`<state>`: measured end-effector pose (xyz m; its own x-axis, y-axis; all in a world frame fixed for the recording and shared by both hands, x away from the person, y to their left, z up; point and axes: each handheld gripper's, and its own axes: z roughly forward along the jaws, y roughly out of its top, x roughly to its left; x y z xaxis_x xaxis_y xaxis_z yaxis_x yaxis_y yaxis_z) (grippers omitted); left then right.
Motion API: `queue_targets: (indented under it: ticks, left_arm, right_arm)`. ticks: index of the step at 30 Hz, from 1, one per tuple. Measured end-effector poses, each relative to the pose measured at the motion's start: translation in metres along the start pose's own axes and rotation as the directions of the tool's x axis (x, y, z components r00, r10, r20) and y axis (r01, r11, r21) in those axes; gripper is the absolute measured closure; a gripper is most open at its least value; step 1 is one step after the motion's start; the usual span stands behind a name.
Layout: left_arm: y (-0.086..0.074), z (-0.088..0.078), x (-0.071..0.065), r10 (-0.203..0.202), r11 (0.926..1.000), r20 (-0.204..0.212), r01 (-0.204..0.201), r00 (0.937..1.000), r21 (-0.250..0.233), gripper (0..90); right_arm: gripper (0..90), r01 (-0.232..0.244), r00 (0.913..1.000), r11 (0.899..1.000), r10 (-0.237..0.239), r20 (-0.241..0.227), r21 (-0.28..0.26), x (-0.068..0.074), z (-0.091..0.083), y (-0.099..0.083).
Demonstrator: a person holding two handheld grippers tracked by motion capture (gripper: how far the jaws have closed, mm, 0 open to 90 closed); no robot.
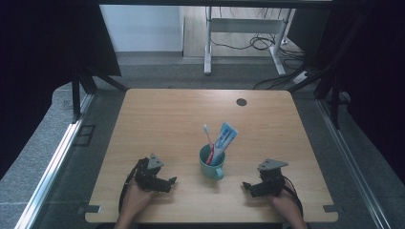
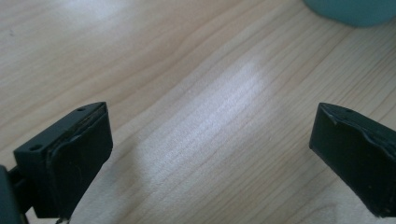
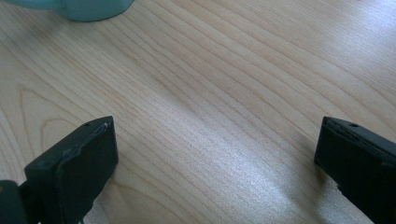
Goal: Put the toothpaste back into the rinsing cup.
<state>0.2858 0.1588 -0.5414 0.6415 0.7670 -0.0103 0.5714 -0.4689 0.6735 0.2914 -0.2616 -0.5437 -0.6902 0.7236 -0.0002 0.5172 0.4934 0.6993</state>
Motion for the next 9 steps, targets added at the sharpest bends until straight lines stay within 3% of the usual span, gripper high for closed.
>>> queue_targets:
  ticks: [9]
  left_arm:
    - [-0.0019,0.0042,-0.0010,-0.025,0.9996,-0.001,0.025,0.9997,0.013,0.0]
  right_arm:
    - [0.0,0.000,1.0000,1.000,0.000,0.000,0.000,0.0000,0.0000,-0.0001]
